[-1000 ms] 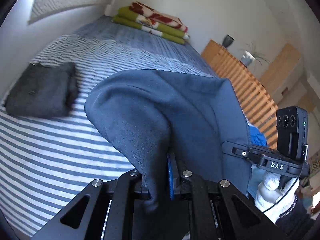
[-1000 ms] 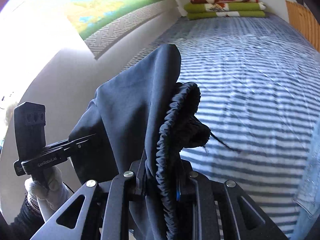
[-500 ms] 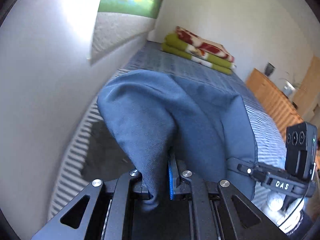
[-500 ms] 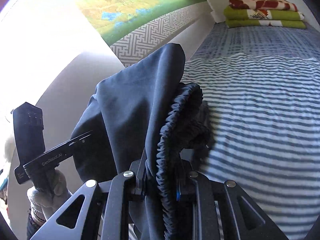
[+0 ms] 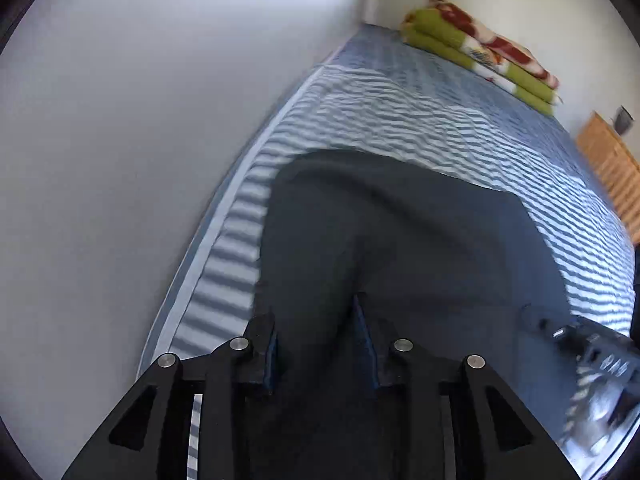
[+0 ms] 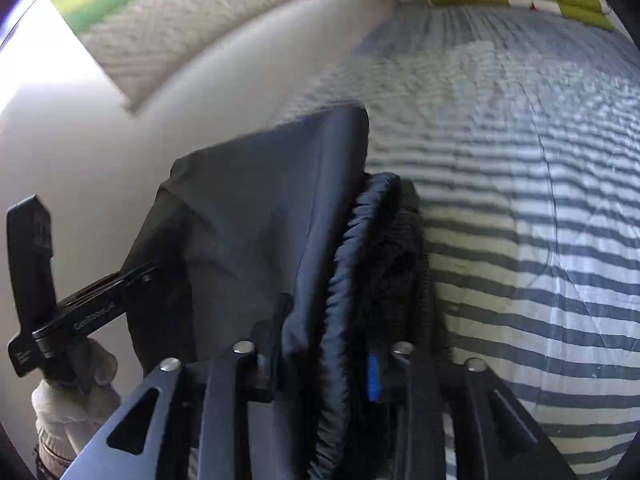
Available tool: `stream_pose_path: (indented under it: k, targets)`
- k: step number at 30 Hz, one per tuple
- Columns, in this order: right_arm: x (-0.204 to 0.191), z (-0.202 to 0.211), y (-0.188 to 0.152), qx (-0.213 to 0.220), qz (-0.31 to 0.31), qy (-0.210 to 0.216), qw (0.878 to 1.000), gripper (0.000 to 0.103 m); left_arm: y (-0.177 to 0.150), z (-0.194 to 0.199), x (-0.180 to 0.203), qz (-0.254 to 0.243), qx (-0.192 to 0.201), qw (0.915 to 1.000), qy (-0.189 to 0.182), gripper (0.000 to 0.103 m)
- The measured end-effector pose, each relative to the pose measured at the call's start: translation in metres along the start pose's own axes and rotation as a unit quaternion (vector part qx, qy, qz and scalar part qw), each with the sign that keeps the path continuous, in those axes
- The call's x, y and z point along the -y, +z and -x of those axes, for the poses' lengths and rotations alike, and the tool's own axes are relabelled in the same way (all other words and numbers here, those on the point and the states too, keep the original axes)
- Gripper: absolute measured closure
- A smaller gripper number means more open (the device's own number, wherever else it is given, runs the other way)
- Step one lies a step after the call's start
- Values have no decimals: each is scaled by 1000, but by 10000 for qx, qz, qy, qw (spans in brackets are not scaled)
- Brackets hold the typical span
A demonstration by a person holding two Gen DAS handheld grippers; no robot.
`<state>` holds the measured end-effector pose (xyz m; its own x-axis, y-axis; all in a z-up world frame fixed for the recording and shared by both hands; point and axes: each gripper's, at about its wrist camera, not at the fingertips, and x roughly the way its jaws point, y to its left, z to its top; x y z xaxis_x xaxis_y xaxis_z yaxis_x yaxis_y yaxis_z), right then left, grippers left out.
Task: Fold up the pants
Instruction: 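Grasp the folded trousers with both grippers and lift them, then carry the folded trousers with both grippers onto the grey garment and release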
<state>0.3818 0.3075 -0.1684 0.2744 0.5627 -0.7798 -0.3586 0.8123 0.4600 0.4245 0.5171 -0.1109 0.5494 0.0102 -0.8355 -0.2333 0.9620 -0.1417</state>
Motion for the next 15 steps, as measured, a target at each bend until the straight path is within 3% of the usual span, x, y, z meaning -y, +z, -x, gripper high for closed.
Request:
stream_pose_path:
  k: [3,8,10,14,15]
  targets:
    - [13,23,4,219,-94,178,9996,64,-3,21,-17,167,366,9992,51,48]
    - [12,61,-7,569,44,216,9981,63,-7,56,-30,373,650,9970,-182,48]
    - [-2,60,-13,561,354,219,9976,63,-9,57,-29,521,595,9957,-474,48]
    - [-27,41,-21,272,788,399,9957,63,-39,47,-17,575,437,9952,-663,48]
    - [-27,32,-25,157,846,224,9960,63,-50,36,-18,618,271,9958,-622,48]
